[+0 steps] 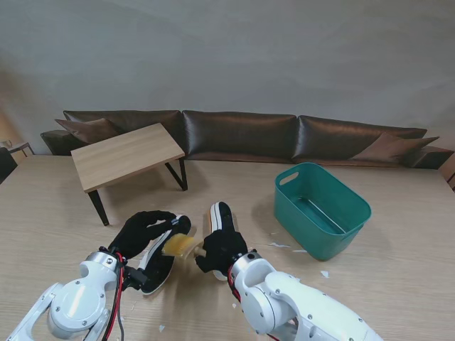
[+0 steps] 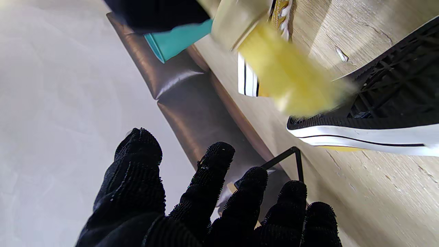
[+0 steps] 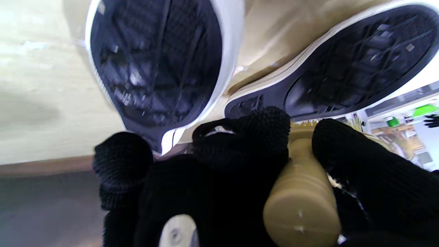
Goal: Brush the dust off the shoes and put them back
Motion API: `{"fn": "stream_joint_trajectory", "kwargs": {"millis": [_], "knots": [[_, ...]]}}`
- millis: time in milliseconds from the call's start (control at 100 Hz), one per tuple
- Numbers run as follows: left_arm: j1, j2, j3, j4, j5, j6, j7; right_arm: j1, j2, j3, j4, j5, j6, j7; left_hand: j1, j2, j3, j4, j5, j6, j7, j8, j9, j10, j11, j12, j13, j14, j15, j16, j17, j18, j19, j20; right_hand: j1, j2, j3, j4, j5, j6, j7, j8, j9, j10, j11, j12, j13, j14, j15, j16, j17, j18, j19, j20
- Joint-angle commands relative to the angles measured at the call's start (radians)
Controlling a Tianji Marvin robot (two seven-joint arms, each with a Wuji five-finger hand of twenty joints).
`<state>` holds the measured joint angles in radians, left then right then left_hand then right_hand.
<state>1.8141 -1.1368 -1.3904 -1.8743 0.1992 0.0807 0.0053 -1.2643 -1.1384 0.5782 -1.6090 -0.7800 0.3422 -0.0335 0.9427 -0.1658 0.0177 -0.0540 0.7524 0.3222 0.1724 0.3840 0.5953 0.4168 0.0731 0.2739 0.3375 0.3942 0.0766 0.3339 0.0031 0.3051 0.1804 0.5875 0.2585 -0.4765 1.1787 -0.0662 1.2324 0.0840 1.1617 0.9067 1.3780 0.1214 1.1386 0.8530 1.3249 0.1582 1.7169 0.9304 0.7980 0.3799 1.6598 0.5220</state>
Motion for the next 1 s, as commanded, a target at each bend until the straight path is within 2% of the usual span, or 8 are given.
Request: {"fn": "stream_joint_trajectory", "kwargs": {"millis": [0,370,530,790,990], "knots": [[0.006,-0.005,-0.003,-0.003,-0.001,0.0,-0.017,0.047,-0.013,0.01,0.013,0.006,0.007,0.018,0.027,0.044,-0.019,0.031,0.007,0.002,-0.004,0.001,0.013,0.005,-0.001,0.008,-0.056,0.008,-0.006,0.008,-0.021,-0.022,-0.025,0.002,0.04,0.104,0.06,0.008,0.105,0.039,0.019,0.013,0.072,0.033,0.008,-0.003,-0.013,-0.15,0.022,-0.008,0.324,-0.015,0.035,-0.013],[0.007,-0.004,-0.005,-0.003,-0.002,-0.001,-0.021,0.178,-0.04,-0.061,0.146,0.043,0.068,0.04,0.026,0.045,-0.019,0.031,0.009,0.003,-0.003,0.001,0.017,0.007,0.0,0.009,-0.055,0.009,-0.005,0.009,-0.021,-0.02,-0.025,0.003,0.039,0.103,0.063,0.007,0.105,0.037,0.02,0.014,0.072,0.034,0.007,-0.002,-0.013,-0.149,0.022,-0.008,0.324,-0.011,0.035,-0.012],[0.01,-0.004,-0.006,-0.005,-0.001,0.001,-0.019,0.205,-0.057,-0.1,0.19,0.062,0.077,0.031,0.026,0.045,-0.019,0.031,0.01,0.004,-0.002,0.002,0.019,0.008,0.0,0.009,-0.053,0.011,-0.005,0.009,-0.02,-0.019,-0.024,0.003,0.038,0.104,0.064,0.007,0.105,0.037,0.02,0.013,0.072,0.035,0.008,-0.002,-0.013,-0.149,0.022,-0.008,0.324,-0.012,0.035,-0.012],[0.009,-0.004,-0.006,-0.004,-0.002,0.002,-0.021,0.215,-0.074,-0.143,0.207,0.07,0.077,0.017,0.026,0.045,-0.019,0.031,0.01,0.005,-0.003,0.002,0.019,0.009,0.0,0.009,-0.054,0.011,-0.005,0.009,-0.02,-0.02,-0.025,0.003,0.036,0.104,0.062,0.007,0.105,0.035,0.021,0.013,0.073,0.031,0.008,-0.002,-0.013,-0.154,0.021,-0.008,0.324,-0.015,0.036,-0.011],[0.009,-0.003,-0.008,-0.002,-0.004,-0.002,-0.024,0.191,-0.073,-0.148,0.181,0.062,0.067,0.007,0.026,0.045,-0.019,0.031,0.01,0.005,-0.003,0.002,0.019,0.008,0.0,0.009,-0.054,0.011,-0.005,0.009,-0.02,-0.02,-0.025,0.003,0.035,0.107,0.06,0.008,0.104,0.032,0.019,0.013,0.073,0.029,0.007,-0.002,-0.012,-0.156,0.021,-0.008,0.324,-0.018,0.035,-0.012]]}}
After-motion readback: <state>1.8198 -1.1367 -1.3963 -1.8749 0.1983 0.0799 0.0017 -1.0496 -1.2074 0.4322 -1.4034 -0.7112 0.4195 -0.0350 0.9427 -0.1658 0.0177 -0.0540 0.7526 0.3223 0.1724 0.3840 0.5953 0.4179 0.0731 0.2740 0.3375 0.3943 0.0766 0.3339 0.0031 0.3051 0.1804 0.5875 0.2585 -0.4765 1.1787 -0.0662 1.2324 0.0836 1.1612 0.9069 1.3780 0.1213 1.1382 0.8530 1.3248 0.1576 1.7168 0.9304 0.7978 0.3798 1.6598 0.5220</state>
